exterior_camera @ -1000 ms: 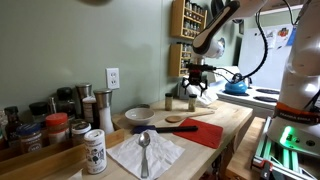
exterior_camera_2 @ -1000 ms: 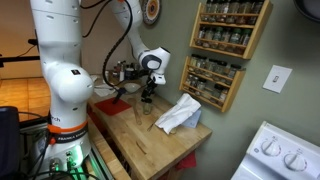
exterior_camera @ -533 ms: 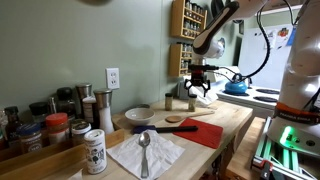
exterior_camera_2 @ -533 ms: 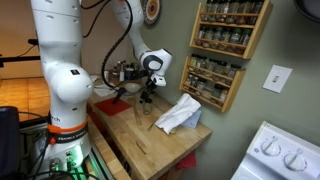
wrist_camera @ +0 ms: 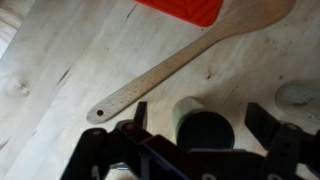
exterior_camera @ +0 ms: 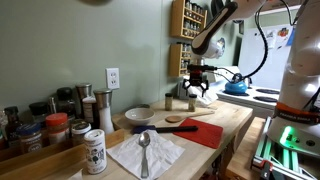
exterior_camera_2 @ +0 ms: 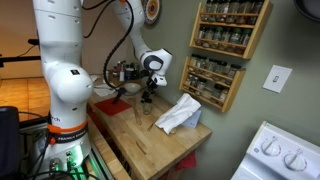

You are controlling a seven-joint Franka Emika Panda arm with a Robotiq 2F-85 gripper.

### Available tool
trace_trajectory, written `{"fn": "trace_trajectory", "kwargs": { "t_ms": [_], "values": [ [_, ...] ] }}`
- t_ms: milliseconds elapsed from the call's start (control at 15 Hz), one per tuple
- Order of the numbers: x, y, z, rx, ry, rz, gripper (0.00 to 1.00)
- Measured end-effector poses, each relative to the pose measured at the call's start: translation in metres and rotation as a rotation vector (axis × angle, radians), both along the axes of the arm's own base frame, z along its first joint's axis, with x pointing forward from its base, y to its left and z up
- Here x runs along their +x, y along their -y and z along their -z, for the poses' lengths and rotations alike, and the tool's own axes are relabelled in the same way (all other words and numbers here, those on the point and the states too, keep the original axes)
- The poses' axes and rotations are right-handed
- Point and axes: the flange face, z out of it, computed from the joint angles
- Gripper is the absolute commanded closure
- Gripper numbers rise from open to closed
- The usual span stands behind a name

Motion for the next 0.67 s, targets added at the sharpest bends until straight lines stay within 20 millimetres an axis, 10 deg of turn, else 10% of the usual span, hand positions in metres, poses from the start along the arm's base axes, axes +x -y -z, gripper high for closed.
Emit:
{"fn": "trace_trajectory", "kwargs": {
  "t_ms": [267,667],
  "values": [
    [0.008,-0.001,0.006,-0.024,0.025,-0.012,0.14],
    [0.01,0.001,0.013,-0.076,0.033,-0.039,0.7]
  ]
}}
